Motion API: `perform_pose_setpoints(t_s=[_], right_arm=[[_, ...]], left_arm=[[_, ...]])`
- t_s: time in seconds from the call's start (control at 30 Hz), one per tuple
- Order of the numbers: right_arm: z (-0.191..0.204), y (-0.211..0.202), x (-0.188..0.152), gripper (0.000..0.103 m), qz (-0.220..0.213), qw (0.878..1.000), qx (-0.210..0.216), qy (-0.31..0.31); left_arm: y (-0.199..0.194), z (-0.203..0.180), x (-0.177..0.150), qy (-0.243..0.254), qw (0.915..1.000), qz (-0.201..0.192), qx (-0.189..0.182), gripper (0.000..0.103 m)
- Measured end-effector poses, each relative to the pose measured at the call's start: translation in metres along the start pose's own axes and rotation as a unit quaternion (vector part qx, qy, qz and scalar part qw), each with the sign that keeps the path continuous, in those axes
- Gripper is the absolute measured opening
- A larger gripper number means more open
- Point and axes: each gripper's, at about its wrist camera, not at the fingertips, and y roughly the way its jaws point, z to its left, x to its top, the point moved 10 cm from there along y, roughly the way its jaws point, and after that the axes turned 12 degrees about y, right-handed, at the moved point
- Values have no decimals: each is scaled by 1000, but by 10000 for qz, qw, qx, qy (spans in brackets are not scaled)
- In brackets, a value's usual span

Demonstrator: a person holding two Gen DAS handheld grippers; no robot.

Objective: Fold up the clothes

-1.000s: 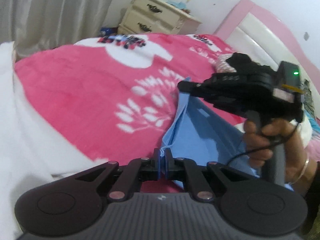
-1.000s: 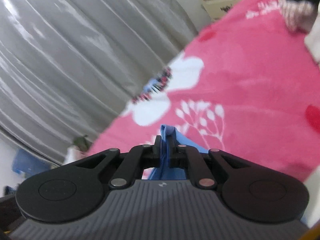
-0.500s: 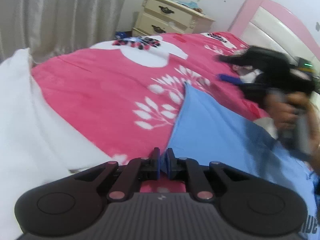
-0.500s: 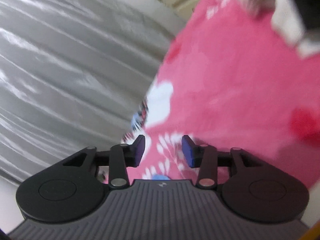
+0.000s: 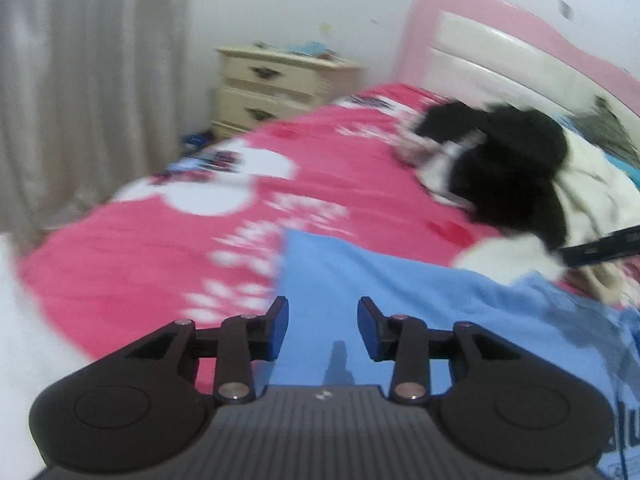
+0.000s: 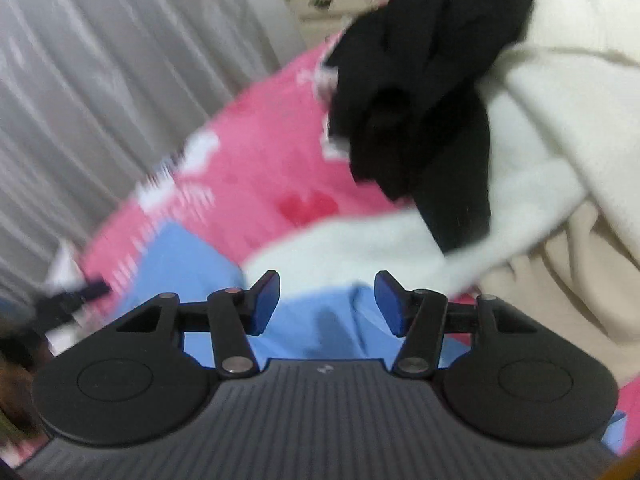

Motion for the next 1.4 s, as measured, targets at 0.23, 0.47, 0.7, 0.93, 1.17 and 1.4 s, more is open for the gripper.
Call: perform_pose_setpoints(t_s=[0.23, 0.47, 0.7, 0.93, 1.17, 1.4], right_arm=[[8, 50, -6, 45, 343, 9970, -330, -606], [26, 41, -9, 5, 5, 9853, -595, -1598], [19, 29, 1, 5, -1054, 9832, -707, -1315], [-3, 39, -3, 5, -1553, 9767, -1070, -1028], [-16, 46, 1, 10, -1558, 9815, -1027, -429], [-50, -36, 32, 18, -2224, 9688, -631, 900]], left_arm=[[32, -25, -18, 265, 9991, 293, 119, 39], [32, -25, -22, 495, 9982, 230, 261, 39], [31, -23, -25, 655, 9966, 304, 385, 40], [28, -21, -29, 732, 9955, 324, 499, 40], [28, -18, -31, 709, 9955, 344, 523, 40], [30, -19, -31, 755, 9951, 303, 565, 42]])
